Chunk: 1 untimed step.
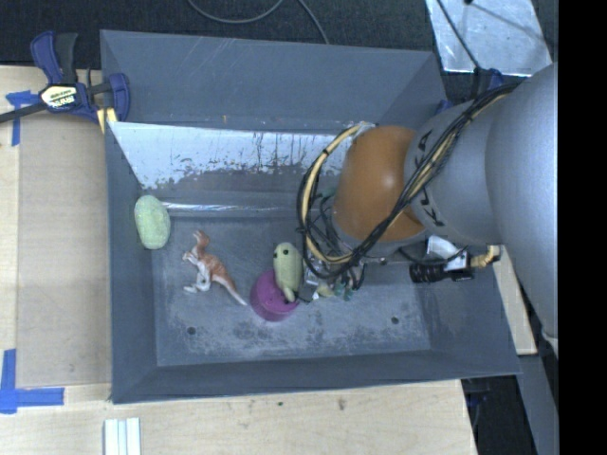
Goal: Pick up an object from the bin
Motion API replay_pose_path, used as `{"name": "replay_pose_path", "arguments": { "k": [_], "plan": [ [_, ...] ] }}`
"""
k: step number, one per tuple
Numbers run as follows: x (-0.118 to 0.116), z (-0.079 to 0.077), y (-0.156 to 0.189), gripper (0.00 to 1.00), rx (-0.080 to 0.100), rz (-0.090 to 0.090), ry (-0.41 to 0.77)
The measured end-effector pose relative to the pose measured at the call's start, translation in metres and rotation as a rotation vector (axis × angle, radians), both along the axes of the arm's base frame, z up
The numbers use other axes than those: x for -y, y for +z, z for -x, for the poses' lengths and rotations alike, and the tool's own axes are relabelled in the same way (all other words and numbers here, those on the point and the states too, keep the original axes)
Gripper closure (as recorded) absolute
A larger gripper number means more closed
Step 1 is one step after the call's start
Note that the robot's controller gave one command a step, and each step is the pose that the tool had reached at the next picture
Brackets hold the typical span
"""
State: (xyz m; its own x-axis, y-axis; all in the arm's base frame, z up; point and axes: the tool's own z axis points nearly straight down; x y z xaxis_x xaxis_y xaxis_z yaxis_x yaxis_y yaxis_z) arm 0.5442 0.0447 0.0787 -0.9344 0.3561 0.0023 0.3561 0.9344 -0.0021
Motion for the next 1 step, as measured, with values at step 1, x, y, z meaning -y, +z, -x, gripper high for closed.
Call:
{"name": "replay_pose_path", "arguments": {
  "k": [1],
  "plan": [
    [0.0,0.0007,0.0022,1.0,0.0,0.0,0.0]
  ]
}}
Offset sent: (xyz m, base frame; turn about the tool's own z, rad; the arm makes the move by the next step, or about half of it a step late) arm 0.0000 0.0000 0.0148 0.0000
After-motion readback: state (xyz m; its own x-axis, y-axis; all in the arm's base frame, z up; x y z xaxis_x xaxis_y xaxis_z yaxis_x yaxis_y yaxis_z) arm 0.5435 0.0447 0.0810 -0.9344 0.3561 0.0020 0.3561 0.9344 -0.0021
